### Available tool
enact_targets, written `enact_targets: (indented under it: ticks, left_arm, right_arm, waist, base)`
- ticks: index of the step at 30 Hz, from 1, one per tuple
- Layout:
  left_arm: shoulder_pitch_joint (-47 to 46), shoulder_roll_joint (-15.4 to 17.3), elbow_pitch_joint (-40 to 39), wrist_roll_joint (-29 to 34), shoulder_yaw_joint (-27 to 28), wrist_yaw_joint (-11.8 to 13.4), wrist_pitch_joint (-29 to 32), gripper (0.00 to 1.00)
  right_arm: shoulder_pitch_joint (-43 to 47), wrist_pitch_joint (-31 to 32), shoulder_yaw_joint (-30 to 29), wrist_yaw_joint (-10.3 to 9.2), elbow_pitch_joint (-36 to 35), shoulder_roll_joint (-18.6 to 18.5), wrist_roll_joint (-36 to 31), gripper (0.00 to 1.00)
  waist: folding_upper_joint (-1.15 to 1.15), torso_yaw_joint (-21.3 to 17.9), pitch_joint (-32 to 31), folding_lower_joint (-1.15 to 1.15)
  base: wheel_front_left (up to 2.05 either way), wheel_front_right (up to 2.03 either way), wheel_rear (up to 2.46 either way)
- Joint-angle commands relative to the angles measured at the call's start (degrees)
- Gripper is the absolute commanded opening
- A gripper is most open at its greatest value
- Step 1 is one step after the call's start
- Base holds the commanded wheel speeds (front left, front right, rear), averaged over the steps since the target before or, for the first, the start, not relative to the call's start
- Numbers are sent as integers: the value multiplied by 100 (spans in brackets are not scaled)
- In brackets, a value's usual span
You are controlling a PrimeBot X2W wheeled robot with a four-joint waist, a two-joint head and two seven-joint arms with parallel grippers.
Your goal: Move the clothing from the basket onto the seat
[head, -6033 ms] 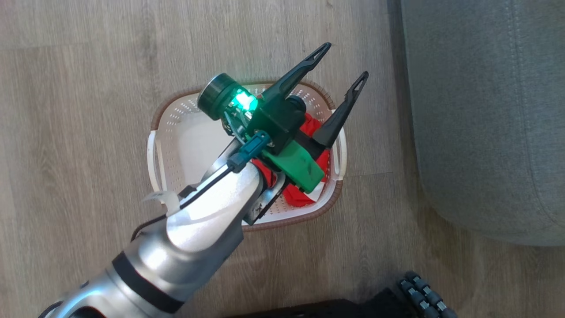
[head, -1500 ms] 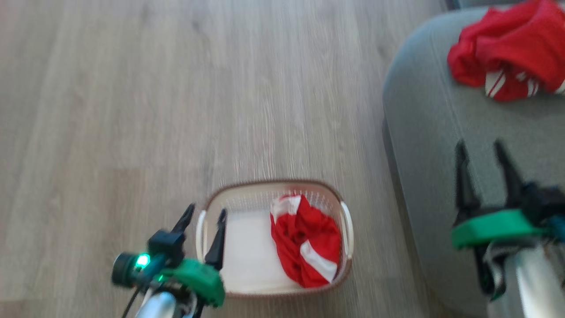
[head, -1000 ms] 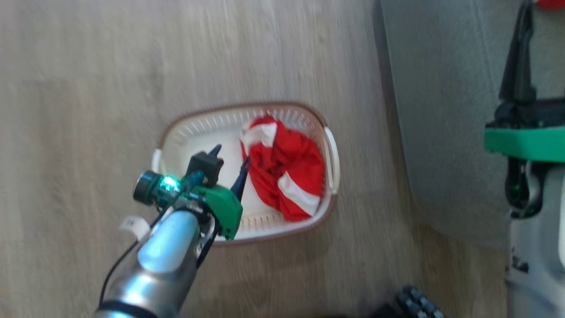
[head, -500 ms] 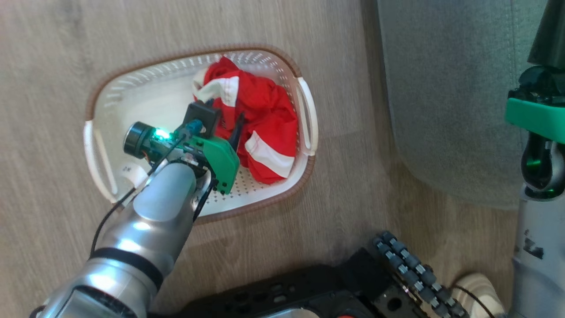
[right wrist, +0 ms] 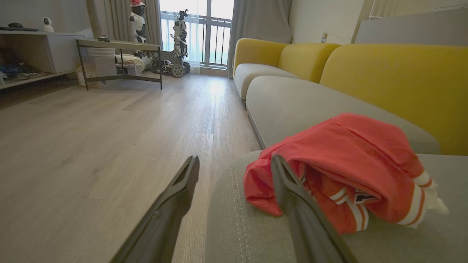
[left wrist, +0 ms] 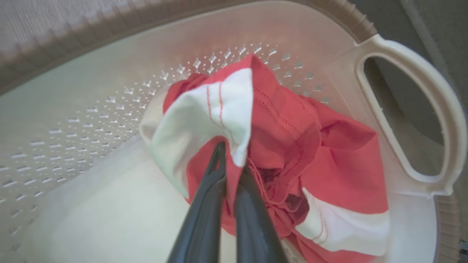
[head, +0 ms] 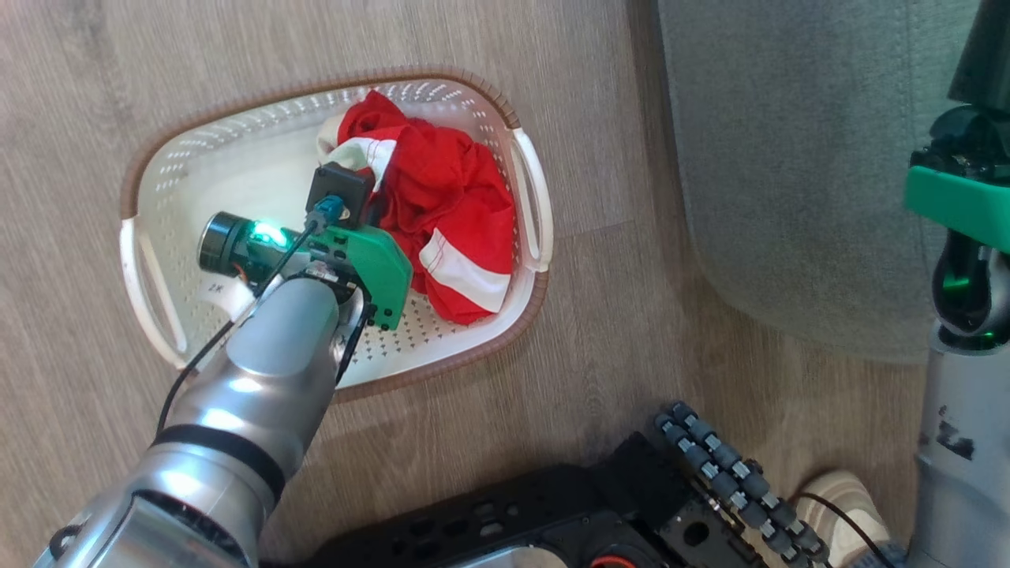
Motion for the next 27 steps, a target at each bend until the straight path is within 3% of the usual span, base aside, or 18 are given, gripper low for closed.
enact_targets:
  ticks: [1, 8, 19, 27]
  left_arm:
    - [109, 16, -79, -88, 43, 11, -75, 0]
    - [346, 16, -379, -309, -39, -12, -124, 0]
    - [957, 129, -1497, 57, 296, 83, -128, 0]
    - [1589, 162, -2420, 286, 782, 41, -129, 0]
  right_arm:
    - [109, -35, 97, -2, -180, -2, 25, 100]
    - [271, -35, 267, -2, 82, -2, -86, 100]
    - [815, -35, 538, -2, 780, -2, -301, 100]
    - [1577, -35, 734, -2, 1562, -2, -325, 100]
  waist:
    - [0, 18, -77, 0]
    - [0, 185, -658, 0]
    - [0, 595, -2137, 0]
    - [0, 898, -3724, 0]
  base:
    - [0, 0, 0]
    - [0, 0, 0]
    - [0, 0, 0]
    - [0, 0, 0]
